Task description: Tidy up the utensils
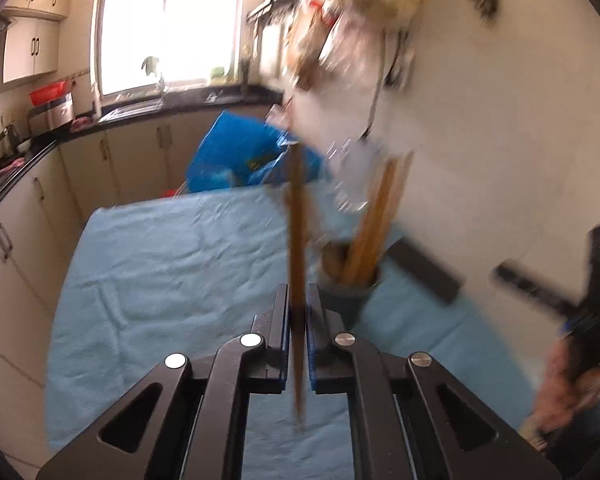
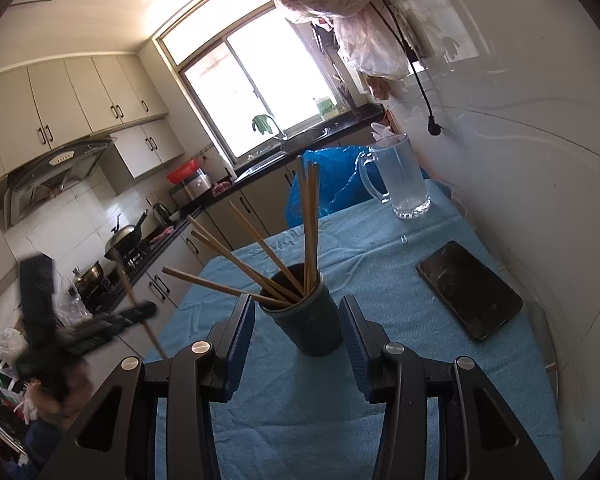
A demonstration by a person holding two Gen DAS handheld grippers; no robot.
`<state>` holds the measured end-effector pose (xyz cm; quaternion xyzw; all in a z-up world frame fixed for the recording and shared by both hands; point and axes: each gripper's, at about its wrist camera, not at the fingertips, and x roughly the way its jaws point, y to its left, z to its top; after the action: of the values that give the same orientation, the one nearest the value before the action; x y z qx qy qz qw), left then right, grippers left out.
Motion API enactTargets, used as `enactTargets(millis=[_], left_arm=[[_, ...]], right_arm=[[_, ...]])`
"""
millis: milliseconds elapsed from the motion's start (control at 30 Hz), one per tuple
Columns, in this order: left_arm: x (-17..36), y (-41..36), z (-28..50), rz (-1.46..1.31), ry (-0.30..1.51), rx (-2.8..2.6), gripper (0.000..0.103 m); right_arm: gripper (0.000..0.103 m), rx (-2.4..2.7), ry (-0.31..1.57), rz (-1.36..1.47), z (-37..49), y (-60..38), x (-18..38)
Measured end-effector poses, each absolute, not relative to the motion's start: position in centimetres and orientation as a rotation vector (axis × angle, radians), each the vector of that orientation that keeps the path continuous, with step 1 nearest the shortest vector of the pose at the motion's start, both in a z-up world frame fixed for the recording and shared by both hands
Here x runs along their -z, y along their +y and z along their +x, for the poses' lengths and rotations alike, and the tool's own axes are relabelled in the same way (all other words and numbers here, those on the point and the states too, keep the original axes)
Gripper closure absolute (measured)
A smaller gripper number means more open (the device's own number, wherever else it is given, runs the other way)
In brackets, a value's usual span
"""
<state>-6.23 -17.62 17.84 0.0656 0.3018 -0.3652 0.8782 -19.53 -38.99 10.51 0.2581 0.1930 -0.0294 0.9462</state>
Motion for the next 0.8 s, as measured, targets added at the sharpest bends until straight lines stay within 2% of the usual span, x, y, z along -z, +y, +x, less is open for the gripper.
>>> enactTargets(millis=[233, 333, 467, 633, 800], left_arm=[[-24.7, -22.4, -9.0, 0.088, 0.529, 0.849, 0.096], [-25.6, -25.1, -8.1, 0.099, 0.497, 0.815, 0.096], [-24.6, -28.0, -4.8, 0.084, 0.508, 0.747, 0.096], [-20.8, -29.7, -0.1, 0.04, 0.604, 0.679, 0.096], [-17.7, -30.1, 1.2, 0.063, 0.657, 0.658, 0.094]], right_arm=[[0.055, 0.071, 0.357, 0.544, -21.3, -40.1, -10.9], [0.055, 0.074, 0.343, 0.552, -21.9, -40.7, -11.0], [0.055, 0.077, 0.332, 0.557, -22.4, -41.3, -10.9], [0.055, 0.078, 0.345, 0.557, -22.4, -41.9, -10.6], [0.055, 0.085, 0.361, 0.549, -22.2, -42.4, -10.4]])
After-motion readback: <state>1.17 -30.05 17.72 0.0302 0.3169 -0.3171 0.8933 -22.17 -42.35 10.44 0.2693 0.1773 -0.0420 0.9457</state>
